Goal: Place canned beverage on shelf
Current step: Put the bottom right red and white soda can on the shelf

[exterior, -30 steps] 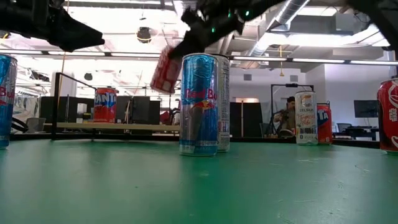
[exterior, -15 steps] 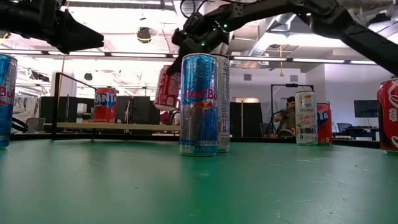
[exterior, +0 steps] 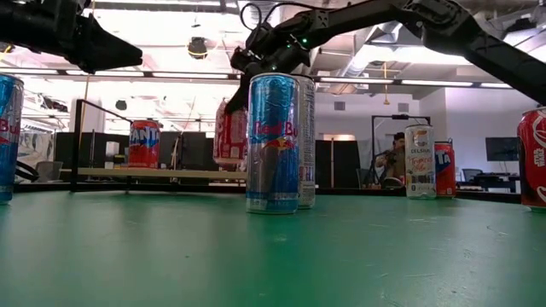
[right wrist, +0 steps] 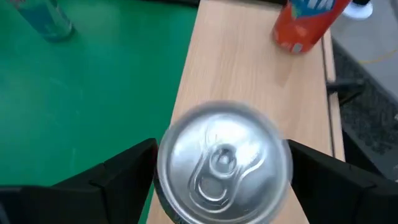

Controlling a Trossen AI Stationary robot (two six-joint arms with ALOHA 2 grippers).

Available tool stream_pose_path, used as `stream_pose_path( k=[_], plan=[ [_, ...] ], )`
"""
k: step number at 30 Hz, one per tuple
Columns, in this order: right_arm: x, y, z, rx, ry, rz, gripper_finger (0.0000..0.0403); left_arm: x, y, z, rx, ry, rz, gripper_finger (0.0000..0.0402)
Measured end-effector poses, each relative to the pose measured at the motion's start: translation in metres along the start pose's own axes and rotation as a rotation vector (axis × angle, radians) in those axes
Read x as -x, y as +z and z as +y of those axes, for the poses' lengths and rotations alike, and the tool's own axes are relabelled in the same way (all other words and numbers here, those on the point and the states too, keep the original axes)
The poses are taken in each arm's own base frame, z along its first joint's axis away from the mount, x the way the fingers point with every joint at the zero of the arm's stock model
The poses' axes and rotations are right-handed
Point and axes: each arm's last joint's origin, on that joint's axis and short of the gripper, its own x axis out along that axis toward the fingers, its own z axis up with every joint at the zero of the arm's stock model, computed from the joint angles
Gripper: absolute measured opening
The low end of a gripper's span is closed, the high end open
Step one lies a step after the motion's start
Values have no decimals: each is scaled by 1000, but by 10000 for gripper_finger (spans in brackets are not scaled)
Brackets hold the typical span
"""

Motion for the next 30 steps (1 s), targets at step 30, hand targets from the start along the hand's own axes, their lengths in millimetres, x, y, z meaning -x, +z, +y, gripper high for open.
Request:
stream_pose_path(
  k=[30],
  plan=[
    [206,32,97,-161,81,112,376,-40,35,-2,-41,38,40,186]
  ],
)
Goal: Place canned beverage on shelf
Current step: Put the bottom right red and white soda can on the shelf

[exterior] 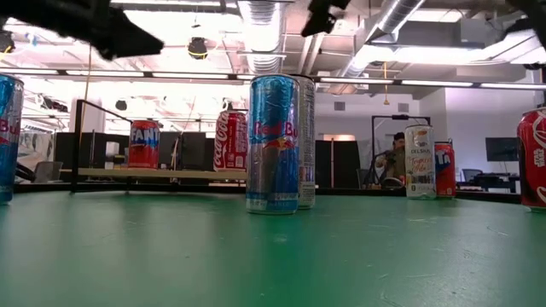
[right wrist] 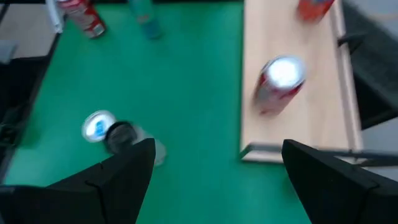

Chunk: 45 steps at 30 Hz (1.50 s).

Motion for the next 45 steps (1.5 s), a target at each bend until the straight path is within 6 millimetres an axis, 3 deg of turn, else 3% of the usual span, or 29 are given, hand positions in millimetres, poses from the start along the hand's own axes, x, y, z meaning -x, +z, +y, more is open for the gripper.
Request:
stream_pose_path(
  k=[5,9,16,22,28,38,45],
  plan=[
    [-1,-26,33,2,36,-16,371,-38,26,5,-63,16,71,175],
    [-3,-67,59,-23,-21,-75,369,-70,39,17,-111,37,121,187],
    [-15,-152,100,-76,-155,-374,368,-124,43,36,-96,-89,319,260],
    [-23,-199,112,-145,-238,-508,368,-162,38,44,-167,-204,492,320],
    [-27,-209,118,-212,-197,-554,368,-177,31,42,-185,-233,501,330],
    [-35,-208,132,-238,-146,-534,368,-181,44,43,-176,-230,371,330],
    [-35,-208,137,-229,-170,-535,368,-182,47,47,-207,-46,379,330]
  ],
)
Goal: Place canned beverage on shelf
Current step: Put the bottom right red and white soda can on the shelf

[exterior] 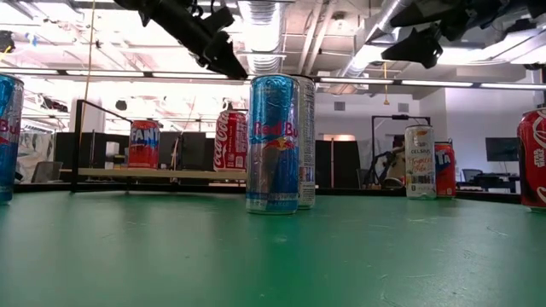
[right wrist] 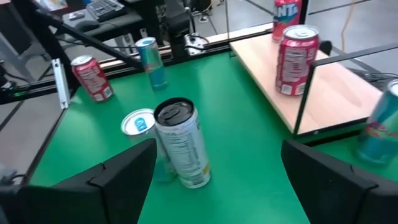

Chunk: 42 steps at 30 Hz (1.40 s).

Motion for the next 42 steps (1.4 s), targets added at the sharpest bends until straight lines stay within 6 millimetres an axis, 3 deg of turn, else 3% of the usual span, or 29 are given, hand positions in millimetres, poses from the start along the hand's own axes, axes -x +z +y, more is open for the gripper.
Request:
stream_pose_path(
  k=[6,13,20,30,38,42],
  plan=[
    [-2,-1,0,21,-40,-1,368,0,-1,-2,37,-9,14,330],
    [-4,-1,1,42,-42,6,368,-5,-16,2,57,-349,3,330],
    [-4,-2,1,53,-42,13,368,-23,-36,24,76,-335,39,330],
    [-4,-2,1,70,-41,12,368,-50,-61,21,83,-367,145,330],
    [-5,-2,-1,84,-49,12,368,-50,-66,21,86,-355,204,329],
    [-4,-2,-1,87,-49,12,368,-49,-68,21,88,-333,239,308]
  ],
)
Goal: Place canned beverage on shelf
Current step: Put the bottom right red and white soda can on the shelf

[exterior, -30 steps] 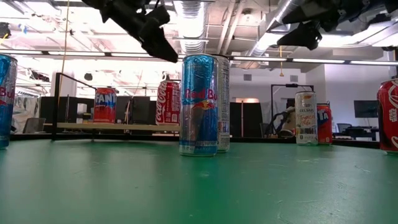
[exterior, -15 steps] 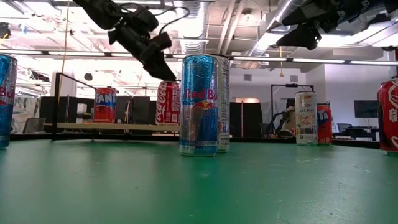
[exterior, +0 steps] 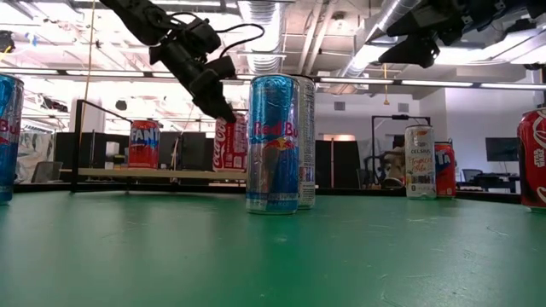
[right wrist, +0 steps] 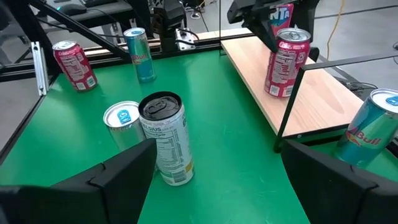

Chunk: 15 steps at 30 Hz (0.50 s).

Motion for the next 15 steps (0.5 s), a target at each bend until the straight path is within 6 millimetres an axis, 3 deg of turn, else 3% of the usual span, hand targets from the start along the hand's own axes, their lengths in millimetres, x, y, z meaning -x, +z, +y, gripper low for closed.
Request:
stream_pose_path(
  k=[4,10,15],
  plan=[
    [0,0,0,0,0,0,368,0,1,1,17,15,-2,272],
    [0,0,0,0,0,0,368,1,0,3,54,90,20,271],
    [0,0,0,5,0,0,368,14,-4,15,117,184,40,271]
  ],
)
